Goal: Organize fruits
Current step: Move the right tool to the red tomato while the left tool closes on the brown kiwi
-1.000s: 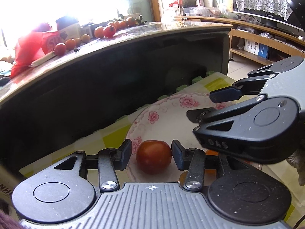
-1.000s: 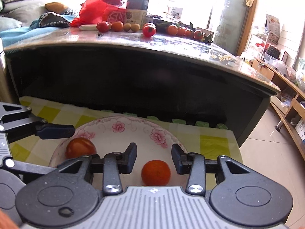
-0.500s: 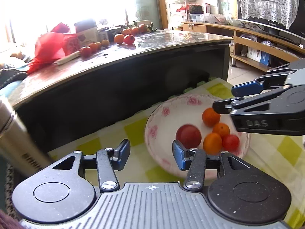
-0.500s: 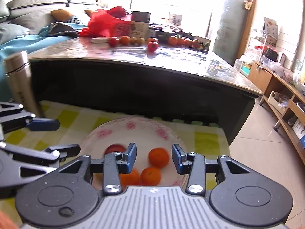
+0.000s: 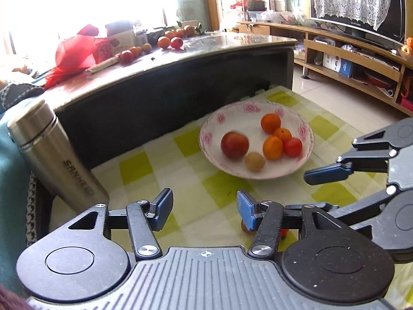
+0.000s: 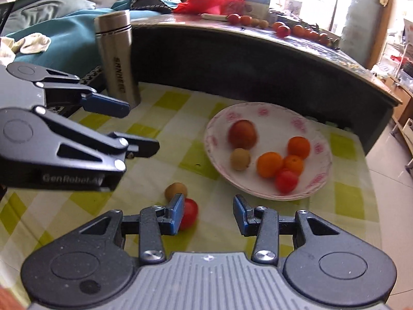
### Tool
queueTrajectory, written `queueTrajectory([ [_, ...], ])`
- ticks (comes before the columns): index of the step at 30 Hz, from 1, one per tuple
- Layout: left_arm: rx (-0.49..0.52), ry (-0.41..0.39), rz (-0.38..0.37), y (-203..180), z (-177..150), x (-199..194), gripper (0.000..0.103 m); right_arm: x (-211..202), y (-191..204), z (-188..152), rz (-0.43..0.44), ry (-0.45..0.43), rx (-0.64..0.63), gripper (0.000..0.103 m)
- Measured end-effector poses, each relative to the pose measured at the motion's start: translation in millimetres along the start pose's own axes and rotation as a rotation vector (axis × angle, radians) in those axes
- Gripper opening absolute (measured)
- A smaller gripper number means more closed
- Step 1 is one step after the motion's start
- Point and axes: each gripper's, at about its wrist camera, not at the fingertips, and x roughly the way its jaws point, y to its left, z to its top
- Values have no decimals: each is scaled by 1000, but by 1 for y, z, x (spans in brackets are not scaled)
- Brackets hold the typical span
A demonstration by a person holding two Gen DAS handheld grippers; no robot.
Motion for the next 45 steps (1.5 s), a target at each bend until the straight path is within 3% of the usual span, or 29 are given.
queueTrajectory([
  [15, -42, 24, -19, 16, -10, 9, 63, 32, 10, -3, 73, 70, -16, 47],
  [18, -31, 34, -34, 15, -12, 13, 63, 37, 9, -8, 67, 99, -4, 37],
  [27, 49, 71, -128, -12, -22, 32, 64, 16, -22, -28, 37, 125, 68, 36],
  [33, 83, 54, -165, -32, -24, 39, 64, 12, -42, -34, 26, 118, 120, 36],
  [45, 119, 80, -181, -52, -31, 42, 34, 7, -44, -37, 1, 125, 114, 36],
])
